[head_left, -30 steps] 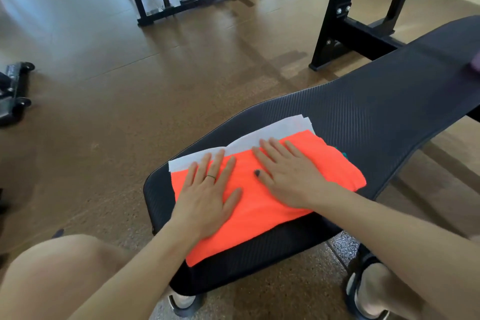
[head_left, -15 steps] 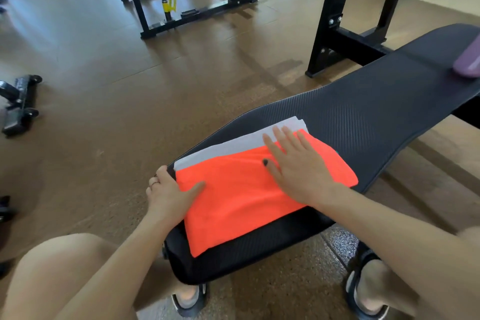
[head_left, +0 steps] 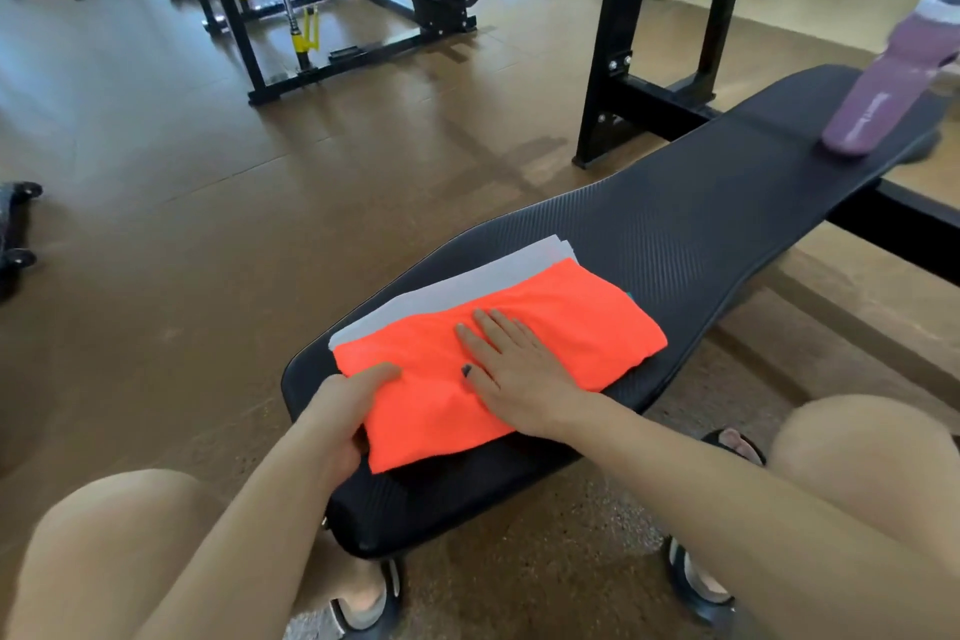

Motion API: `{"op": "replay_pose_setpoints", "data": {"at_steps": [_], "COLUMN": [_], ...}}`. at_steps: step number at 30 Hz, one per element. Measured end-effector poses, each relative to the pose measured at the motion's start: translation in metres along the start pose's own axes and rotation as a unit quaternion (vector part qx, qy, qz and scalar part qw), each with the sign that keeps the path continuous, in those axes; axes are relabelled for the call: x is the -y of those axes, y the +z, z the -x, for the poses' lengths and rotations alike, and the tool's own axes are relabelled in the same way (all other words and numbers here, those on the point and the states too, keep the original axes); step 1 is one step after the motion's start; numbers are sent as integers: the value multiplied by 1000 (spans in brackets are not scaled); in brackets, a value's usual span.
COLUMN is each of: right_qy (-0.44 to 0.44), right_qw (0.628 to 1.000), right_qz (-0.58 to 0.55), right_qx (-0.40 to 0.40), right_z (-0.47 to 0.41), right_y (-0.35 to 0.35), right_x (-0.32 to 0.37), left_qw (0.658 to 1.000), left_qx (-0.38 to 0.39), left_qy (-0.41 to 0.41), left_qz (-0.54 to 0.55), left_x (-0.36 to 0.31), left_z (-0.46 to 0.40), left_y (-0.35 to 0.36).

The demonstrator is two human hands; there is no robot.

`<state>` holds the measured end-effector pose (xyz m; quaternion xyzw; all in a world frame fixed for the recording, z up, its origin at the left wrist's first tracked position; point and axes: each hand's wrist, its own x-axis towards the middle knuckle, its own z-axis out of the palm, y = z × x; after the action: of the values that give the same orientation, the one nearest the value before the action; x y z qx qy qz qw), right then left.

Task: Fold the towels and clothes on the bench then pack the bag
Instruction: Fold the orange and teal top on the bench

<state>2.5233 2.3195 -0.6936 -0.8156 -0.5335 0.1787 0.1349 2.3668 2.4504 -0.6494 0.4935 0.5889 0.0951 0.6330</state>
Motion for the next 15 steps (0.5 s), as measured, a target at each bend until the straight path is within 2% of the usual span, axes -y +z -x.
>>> {"op": "replay_pose_setpoints", "data": {"at_steps": [2,3,4,6,7,9,12,14,15], "right_qy": [14,34,65,130,133,151,154,133,127], "right_qw": [992,977,949,860,819,759,666,639,648], "right_qz": [-123,-210,-307,-491,-556,-630,-730,-757,-750], "right_qx": [-13,-25,-29,-38,-47,-55,-25,-33,-34], "right_z": [3,1,-2,-5,-2,9,27,40,44], "right_y": [-11,-17,-26,-43,-48,-60,-79,-95,-102], "right_x": [0,0,0,-1,-8,-22,-48,-58,-63], "left_qw": [999,998,995,984,976,959,949,951,952], "left_qx": [15,21,29,49,54,50,55,60,67], "left_qy": [30,60,95,165,201,250,252,218,210], "left_qz": [27,22,4,-46,-71,-124,-184,-209,-211], "left_x": [-16,-24,-34,-53,-62,-79,-95,-98,-97], "left_z": [15,22,29,44,52,62,66,63,60], "left_y": [7,12,17,35,46,74,122,152,167]}}
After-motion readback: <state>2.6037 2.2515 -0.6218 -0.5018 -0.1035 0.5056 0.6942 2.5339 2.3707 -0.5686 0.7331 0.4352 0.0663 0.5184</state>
